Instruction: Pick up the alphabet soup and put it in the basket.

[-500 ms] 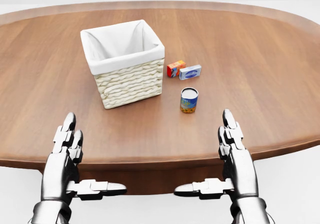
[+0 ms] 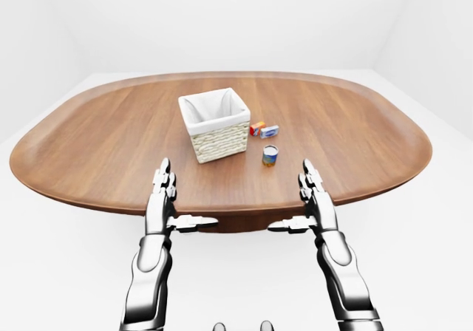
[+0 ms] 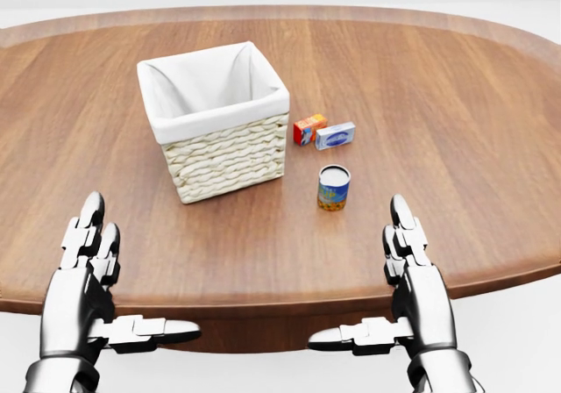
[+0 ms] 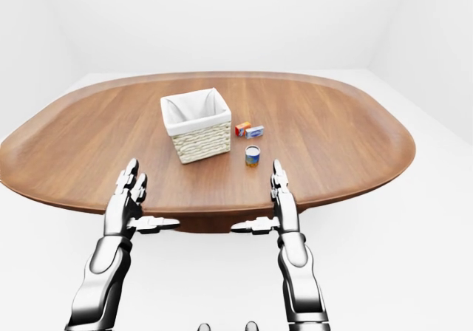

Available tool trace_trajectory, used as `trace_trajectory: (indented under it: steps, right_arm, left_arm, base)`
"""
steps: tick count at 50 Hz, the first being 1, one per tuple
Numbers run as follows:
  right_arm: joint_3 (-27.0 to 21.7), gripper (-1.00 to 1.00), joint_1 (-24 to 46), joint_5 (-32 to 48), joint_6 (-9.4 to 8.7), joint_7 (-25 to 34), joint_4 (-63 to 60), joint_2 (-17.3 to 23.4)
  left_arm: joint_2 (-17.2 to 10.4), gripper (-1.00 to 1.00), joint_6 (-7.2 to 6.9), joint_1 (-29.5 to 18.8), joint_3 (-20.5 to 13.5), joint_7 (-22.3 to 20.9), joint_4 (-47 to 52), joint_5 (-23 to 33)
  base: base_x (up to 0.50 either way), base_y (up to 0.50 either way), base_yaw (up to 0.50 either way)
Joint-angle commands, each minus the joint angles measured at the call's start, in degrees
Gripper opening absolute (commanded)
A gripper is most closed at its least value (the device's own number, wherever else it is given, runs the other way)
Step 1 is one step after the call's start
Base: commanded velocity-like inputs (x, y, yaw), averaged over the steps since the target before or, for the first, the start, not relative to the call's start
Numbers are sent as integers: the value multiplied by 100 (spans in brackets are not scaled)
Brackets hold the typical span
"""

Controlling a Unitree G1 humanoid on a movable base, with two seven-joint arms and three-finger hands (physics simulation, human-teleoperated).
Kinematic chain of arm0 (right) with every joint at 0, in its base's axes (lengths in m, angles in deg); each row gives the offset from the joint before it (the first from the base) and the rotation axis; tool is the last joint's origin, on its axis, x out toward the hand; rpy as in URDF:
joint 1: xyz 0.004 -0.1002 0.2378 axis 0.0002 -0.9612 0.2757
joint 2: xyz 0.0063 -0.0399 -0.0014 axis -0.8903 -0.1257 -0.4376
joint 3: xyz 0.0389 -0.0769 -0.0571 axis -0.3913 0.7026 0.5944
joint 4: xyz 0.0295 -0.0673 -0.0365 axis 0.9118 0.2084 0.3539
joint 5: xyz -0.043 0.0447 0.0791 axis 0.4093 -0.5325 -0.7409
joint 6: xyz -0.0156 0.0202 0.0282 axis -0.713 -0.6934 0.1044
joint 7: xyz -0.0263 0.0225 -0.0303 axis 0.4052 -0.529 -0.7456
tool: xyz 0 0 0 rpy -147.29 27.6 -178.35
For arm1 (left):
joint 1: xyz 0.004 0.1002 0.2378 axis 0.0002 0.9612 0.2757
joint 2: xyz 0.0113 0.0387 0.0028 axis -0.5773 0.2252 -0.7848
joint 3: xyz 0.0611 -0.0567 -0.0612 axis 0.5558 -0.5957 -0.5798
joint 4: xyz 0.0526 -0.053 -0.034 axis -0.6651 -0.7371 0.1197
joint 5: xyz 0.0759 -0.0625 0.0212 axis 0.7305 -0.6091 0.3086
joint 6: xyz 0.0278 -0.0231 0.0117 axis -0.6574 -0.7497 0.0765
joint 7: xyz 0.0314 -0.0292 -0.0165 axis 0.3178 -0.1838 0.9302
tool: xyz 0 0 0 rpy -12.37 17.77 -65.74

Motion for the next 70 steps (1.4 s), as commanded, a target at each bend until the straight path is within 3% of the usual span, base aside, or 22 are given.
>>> trace_trajectory:
  steps: [1, 10, 11, 12, 30, 40, 54, 70]
  right_arm:
    - [-97, 100, -66, -235, -206, 177, -309, 34]
    - [-161, 100, -55, -337, -353, 231, -425, 49]
    - [-182, 100, -101, -355, -353, 260, -530, 67]
    - [-185, 100, -105, -353, -353, 265, -542, 64]
    - [-141, 100, -200, -316, -353, 290, -674, 37]
    - [-161, 100, -232, -340, -353, 305, -769, 39]
    - [-148, 100, -188, -235, -353, 229, -636, 33]
    - [-226, 100, 4, -83, -250, 16, -264, 64]
  left_arm:
    - [-63, 100, -28, 346, -378, -38, 1153, -126]
    - [170, 100, -28, 904, -932, -161, 2787, -323]
    - [373, 100, -28, 1583, -1064, -336, 3990, -505]
    - [459, 100, -28, 1606, -1117, -427, 4065, -484]
    - [758, 100, -28, 1621, -1322, -747, 4309, -425]
    - [743, 100, -28, 1655, -1132, -783, 4272, -215]
    - [743, 100, -28, 1656, -1119, -796, 4267, -225]
    - [687, 100, -28, 1623, -1079, -767, 4120, -228]
  base:
    - [50, 0, 0]
    - [50, 0, 0]
    - [50, 0, 0]
    - [50, 0, 0]
    - [50, 0, 0]
    - [50, 0, 0]
    - [50, 0, 0]
    - [0, 0, 0]
